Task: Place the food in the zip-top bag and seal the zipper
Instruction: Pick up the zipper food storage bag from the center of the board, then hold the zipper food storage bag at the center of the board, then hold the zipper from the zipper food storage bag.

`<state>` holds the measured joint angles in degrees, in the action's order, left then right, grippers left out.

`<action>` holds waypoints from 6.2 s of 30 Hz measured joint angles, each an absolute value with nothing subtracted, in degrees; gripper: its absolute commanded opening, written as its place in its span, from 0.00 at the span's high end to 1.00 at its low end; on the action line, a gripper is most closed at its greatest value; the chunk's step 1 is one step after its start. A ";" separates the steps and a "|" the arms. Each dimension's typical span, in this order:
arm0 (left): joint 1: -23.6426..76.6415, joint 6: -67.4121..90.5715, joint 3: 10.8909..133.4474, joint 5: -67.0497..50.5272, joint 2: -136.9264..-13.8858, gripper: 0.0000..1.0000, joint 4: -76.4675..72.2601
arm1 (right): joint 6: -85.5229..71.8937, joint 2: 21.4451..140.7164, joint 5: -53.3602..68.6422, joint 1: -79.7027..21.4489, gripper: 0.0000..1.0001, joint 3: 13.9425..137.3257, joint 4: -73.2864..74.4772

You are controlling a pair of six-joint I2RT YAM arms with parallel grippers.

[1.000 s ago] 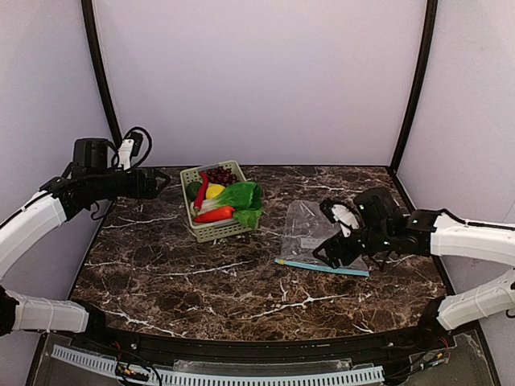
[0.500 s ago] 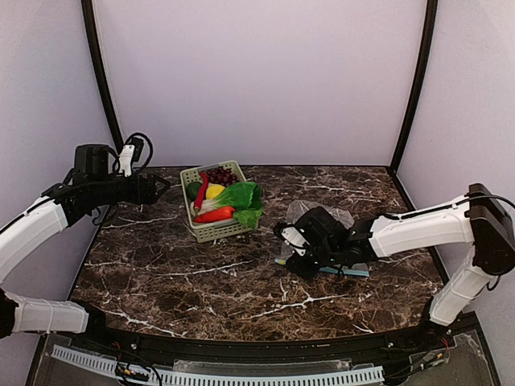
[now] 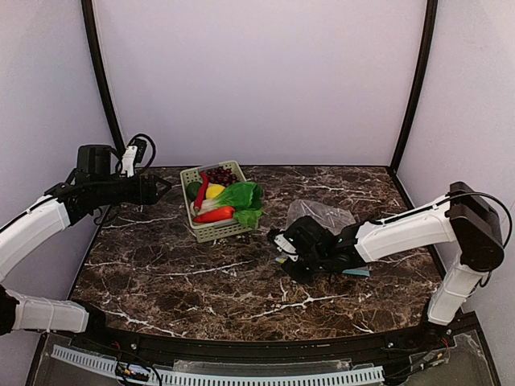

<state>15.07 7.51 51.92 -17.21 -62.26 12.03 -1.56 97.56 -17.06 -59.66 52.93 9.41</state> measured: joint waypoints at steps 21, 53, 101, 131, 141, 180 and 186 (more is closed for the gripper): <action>15.14 8.58 51.92 -21.19 -63.59 0.48 11.94 | -2.39 100.05 -20.47 -59.66 1.00 52.71 6.85; 52.45 -4.69 62.48 -37.41 -75.50 0.34 5.54 | -12.10 69.52 23.64 -60.01 1.00 63.00 22.57; 55.22 -3.60 61.56 -37.43 -77.36 0.99 6.02 | -12.56 74.37 26.55 -60.51 0.55 64.84 22.65; 55.27 -3.75 61.56 -37.52 -77.36 0.99 6.13 | -12.99 72.49 21.41 -62.17 0.75 62.81 15.70; 55.27 -3.88 61.56 -37.69 -77.36 0.99 6.15 | -13.26 72.64 22.17 -62.19 0.86 62.81 13.91; 55.31 -4.08 60.47 -36.58 -76.55 0.99 5.91 | -13.61 72.88 21.76 -62.19 0.97 61.43 11.97; 55.53 -4.08 59.90 -35.07 -75.24 0.99 5.61 | -13.61 72.86 21.74 -62.22 0.98 61.41 11.53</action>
